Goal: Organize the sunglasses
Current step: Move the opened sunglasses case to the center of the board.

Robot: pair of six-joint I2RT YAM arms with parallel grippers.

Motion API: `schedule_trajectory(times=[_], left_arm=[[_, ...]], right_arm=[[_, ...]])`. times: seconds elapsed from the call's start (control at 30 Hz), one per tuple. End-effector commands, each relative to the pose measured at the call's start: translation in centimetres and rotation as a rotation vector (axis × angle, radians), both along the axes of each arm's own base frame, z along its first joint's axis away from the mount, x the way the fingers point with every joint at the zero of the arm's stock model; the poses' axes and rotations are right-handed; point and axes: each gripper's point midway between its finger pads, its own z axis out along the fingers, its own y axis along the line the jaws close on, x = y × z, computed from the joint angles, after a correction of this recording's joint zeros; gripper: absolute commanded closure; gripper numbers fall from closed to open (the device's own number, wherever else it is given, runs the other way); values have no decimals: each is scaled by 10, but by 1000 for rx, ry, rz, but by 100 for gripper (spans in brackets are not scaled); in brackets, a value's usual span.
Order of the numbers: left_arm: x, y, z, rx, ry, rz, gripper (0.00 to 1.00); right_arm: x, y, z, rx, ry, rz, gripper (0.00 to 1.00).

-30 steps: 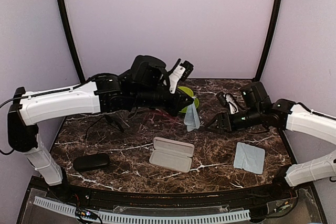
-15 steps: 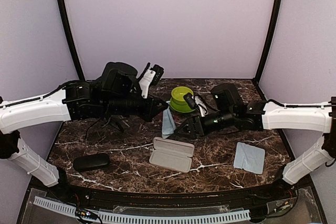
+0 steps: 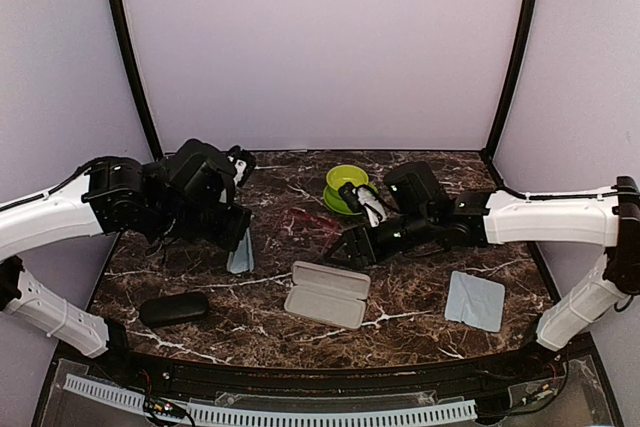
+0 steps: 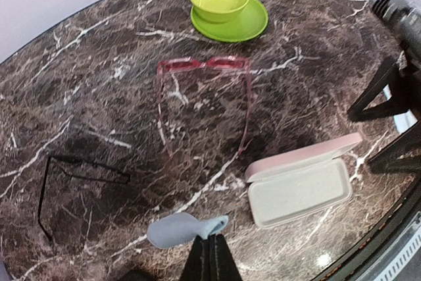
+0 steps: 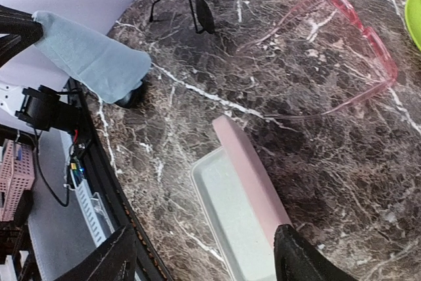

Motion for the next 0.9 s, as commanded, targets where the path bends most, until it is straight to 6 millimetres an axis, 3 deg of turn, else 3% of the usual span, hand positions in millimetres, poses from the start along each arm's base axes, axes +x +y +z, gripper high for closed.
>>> schedule_trajectory(times=[0.0, 0.17, 0.23, 0.4, 0.63, 0.87], left_arm=[[-8, 25, -28, 55, 50, 60, 100], [-9, 21, -36, 29, 55, 54, 100], [-9, 20, -38, 30, 53, 50, 100], [-6, 15, -38, 33, 41, 35, 100], [-1, 7, -36, 12, 31, 15, 100], [4, 2, -37, 8, 31, -1, 100]], right_arm=[[12, -19, -16, -173, -71, -33, 26], [12, -34, -44, -359, -69, 9, 17], [10, -34, -59, -403, -50, 50, 16], [16, -25, -72, -471, -61, 122, 17], [14, -12, -75, -521, -146, 246, 32], [14, -5, -83, -593, -183, 332, 62]])
